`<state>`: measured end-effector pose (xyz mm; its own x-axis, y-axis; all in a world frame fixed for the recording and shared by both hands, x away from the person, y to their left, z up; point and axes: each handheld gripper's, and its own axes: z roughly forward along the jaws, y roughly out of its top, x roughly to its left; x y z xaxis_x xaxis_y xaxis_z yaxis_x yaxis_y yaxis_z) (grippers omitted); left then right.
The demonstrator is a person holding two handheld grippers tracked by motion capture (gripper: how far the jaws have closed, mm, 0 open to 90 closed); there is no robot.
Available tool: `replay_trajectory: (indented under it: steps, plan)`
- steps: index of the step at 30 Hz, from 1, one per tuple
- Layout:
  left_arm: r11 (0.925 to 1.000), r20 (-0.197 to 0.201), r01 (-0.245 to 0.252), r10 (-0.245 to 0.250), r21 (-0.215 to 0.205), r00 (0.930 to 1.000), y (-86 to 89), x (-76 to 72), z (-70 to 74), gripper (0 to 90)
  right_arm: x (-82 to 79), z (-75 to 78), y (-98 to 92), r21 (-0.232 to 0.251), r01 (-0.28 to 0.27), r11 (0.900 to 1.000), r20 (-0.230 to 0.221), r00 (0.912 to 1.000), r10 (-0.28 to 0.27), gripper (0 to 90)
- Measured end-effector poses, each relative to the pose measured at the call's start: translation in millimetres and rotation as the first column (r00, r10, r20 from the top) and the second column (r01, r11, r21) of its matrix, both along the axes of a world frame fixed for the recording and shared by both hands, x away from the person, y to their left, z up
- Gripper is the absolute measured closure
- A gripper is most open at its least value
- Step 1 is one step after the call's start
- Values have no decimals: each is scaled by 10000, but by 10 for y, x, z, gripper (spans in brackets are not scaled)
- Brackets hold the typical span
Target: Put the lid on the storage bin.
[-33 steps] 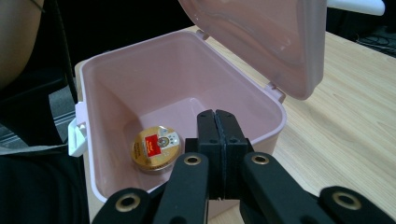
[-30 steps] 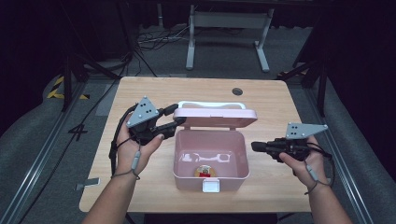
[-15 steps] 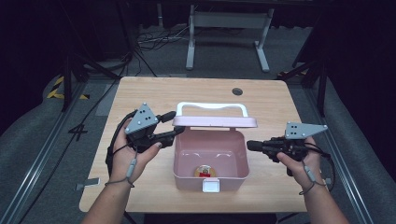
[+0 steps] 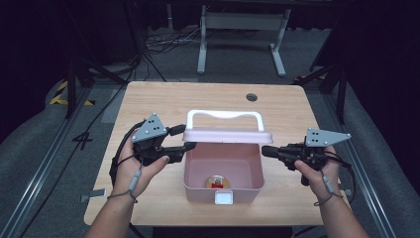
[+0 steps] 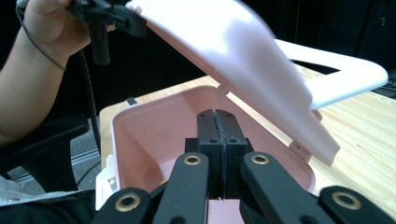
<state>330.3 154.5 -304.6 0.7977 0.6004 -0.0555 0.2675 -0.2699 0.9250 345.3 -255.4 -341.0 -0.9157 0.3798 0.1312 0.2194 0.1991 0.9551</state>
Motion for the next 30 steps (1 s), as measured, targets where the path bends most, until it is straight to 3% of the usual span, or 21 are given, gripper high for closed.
replay_trajectory:
  steps: [5,15,21,27,30]
  plan:
    - [10000,309,45,-47,57,9995,33,-36,-33,381,14,-3,12,92,-84,9999,-88,9999,85,900]
    - [9985,44,143,-146,521,9999,169,-44,-51,352,5,1,16,206,-80,9998,-23,10000,80,900]
    - [9929,-253,376,-350,1130,9991,313,-23,-80,345,-1,10,18,237,-142,9996,-23,9999,143,900]
    - [9933,-449,332,-284,1104,9986,559,28,-110,337,-1,4,31,250,-215,9995,-77,9997,217,900]
    - [9955,-362,11,24,950,9993,649,70,-123,324,-3,1,36,213,-204,9996,-73,9998,206,900]
